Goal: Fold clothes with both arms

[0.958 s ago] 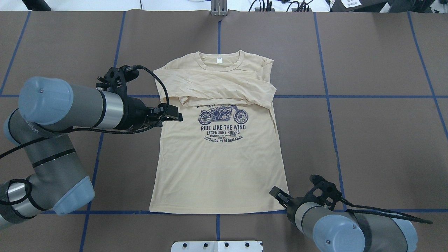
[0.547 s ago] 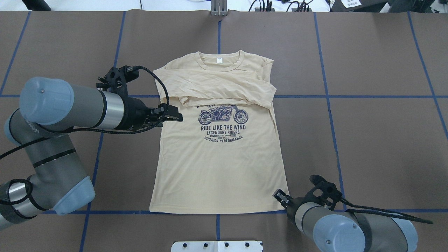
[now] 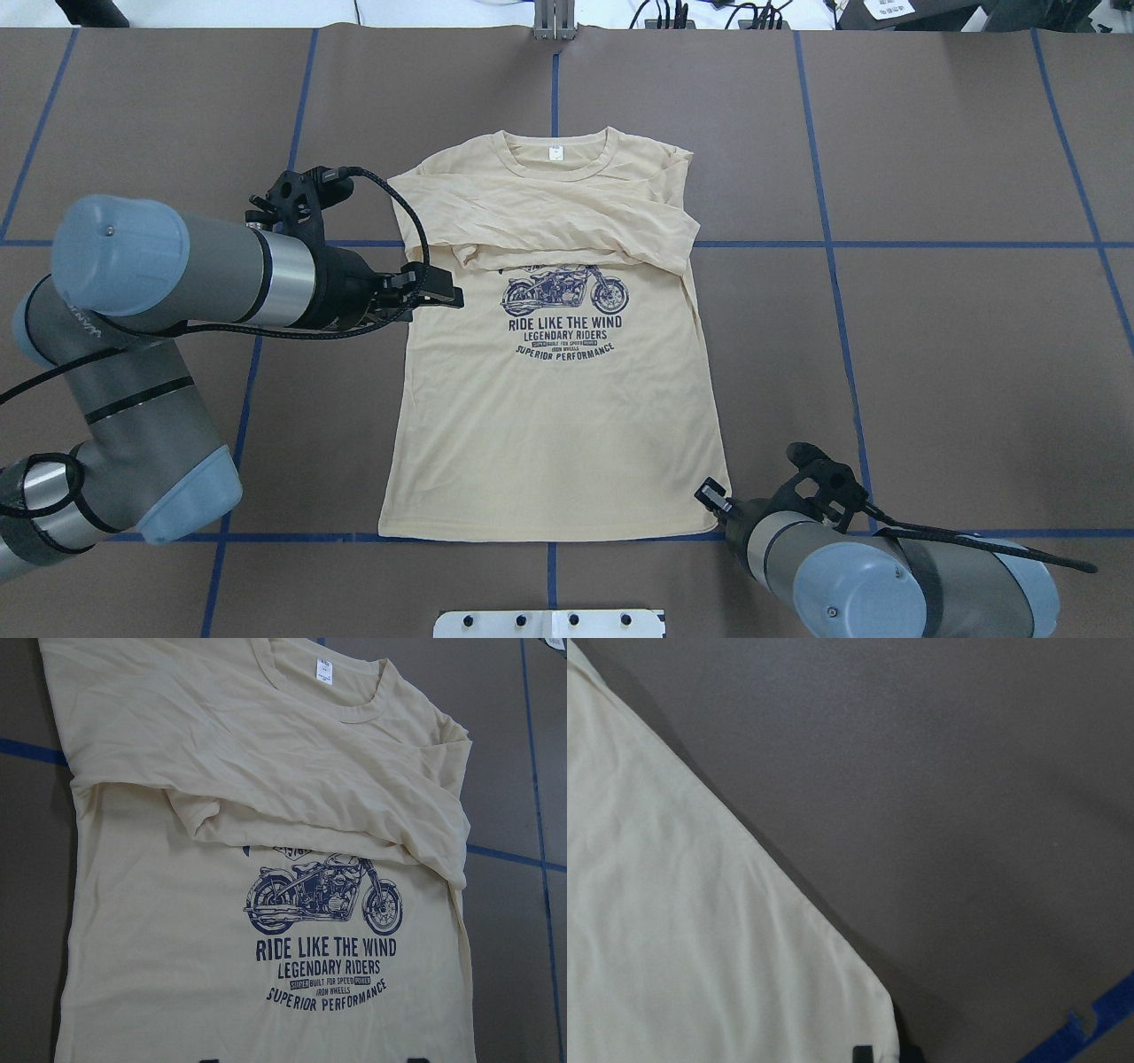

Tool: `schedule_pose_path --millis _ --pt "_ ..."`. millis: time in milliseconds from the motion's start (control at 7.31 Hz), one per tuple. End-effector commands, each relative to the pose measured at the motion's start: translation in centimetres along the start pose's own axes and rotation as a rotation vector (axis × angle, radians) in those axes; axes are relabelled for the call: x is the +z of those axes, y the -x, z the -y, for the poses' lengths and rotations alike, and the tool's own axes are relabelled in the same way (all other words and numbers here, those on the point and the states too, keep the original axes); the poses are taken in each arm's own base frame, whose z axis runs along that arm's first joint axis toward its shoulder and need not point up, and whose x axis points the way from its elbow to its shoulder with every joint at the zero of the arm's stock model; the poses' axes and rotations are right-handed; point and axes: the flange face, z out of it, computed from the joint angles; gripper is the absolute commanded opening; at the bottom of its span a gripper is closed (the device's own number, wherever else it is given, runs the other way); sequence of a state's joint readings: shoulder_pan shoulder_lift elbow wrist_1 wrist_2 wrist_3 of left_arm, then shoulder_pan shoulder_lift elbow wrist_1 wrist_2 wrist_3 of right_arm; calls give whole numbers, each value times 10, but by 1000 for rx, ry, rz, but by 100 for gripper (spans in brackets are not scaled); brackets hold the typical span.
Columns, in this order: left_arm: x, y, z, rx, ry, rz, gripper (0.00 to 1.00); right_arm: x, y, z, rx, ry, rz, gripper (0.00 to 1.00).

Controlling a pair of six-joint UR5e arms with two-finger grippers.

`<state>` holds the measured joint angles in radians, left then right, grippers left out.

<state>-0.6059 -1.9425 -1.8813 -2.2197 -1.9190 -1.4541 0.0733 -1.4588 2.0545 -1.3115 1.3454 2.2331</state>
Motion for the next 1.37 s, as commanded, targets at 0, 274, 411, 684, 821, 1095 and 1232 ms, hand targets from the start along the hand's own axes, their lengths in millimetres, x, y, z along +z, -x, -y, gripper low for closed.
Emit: schedule_pose_path --millis 0,274,411,684,821,1095,1232 --pt "1 -1 0 0 0 0 77 -2 1 0 3 3 2 17" --pt "1 -1 0 -11 0 0 77 -2 1 0 3 3 2 22" --pt "1 -1 0 -11 0 0 77 -2 1 -1 2 4 2 23" --pt "1 -1 0 -12 0 0 76 -1 -1 -3 -2 6 -2 27" --pt "1 -1 0 -12 0 0 76 -1 -3 -4 -4 7 -7 27" --pt "1 -2 0 -25 0 -2 76 0 -5 -3 -6 5 -11 27" --pt "0 -5 0 -24 -1 -6 76 0 -5 -3 -6 5 -11 27"
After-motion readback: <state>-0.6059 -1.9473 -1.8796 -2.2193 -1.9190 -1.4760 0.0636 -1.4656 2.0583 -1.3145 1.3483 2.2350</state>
